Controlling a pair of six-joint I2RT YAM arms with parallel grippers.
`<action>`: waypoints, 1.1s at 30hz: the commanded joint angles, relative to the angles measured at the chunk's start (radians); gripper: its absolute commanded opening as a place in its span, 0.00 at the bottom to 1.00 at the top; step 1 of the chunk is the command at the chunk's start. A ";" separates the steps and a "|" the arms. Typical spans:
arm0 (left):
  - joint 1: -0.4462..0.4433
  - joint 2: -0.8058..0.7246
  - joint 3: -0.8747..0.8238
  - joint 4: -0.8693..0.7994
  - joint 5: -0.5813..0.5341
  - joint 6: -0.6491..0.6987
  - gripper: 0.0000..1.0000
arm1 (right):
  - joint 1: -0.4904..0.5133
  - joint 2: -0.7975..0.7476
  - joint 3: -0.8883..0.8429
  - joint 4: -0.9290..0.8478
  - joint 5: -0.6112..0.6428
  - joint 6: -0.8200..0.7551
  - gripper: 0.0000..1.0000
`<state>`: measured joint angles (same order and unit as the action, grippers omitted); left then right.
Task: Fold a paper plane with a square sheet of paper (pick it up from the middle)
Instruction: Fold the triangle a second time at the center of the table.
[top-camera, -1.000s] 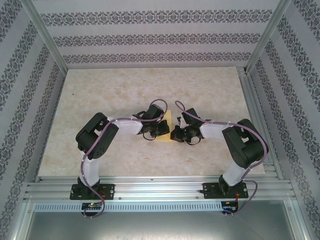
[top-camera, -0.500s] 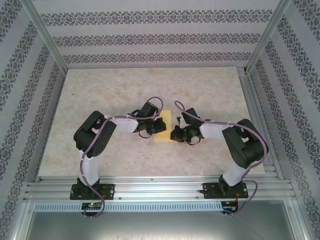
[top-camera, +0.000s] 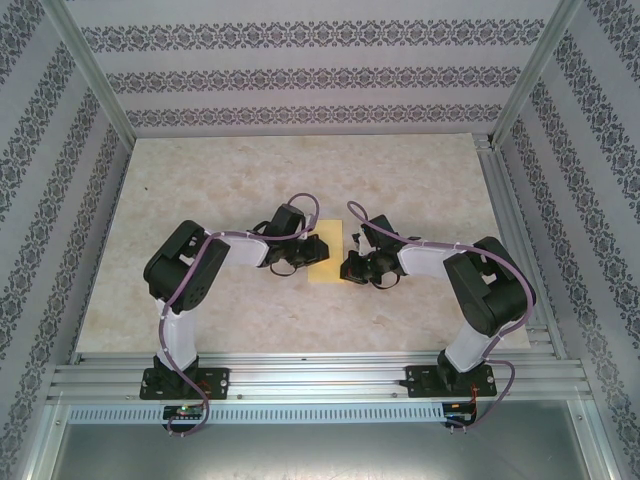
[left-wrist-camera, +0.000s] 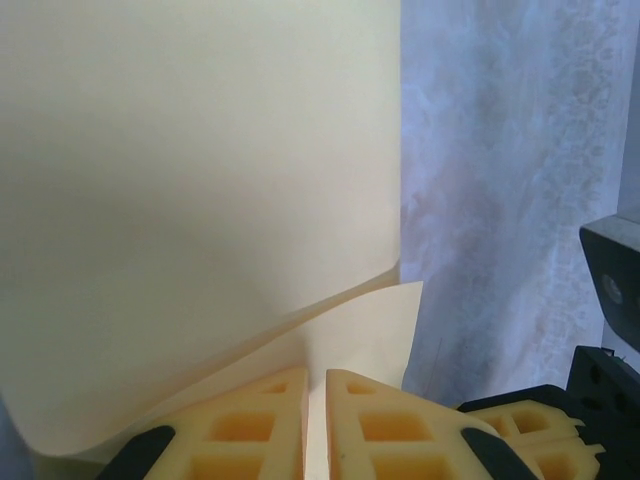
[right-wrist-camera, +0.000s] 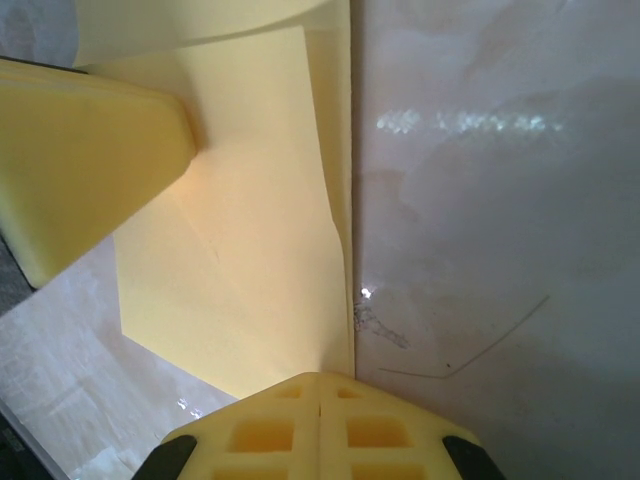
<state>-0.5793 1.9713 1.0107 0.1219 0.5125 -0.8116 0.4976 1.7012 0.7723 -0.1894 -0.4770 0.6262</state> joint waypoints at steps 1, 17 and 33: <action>0.059 0.025 -0.013 -0.078 -0.135 0.038 0.16 | 0.013 0.044 -0.017 -0.133 0.097 -0.028 0.00; 0.072 0.042 0.087 -0.254 -0.233 0.074 0.15 | 0.018 0.038 -0.003 -0.160 0.112 -0.036 0.00; 0.135 0.050 0.121 -0.295 -0.221 0.124 0.15 | 0.016 0.031 -0.015 -0.153 0.110 -0.032 0.00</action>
<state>-0.5129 1.9881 1.1267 -0.0975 0.4393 -0.7372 0.5106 1.7058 0.7921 -0.2119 -0.4465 0.6075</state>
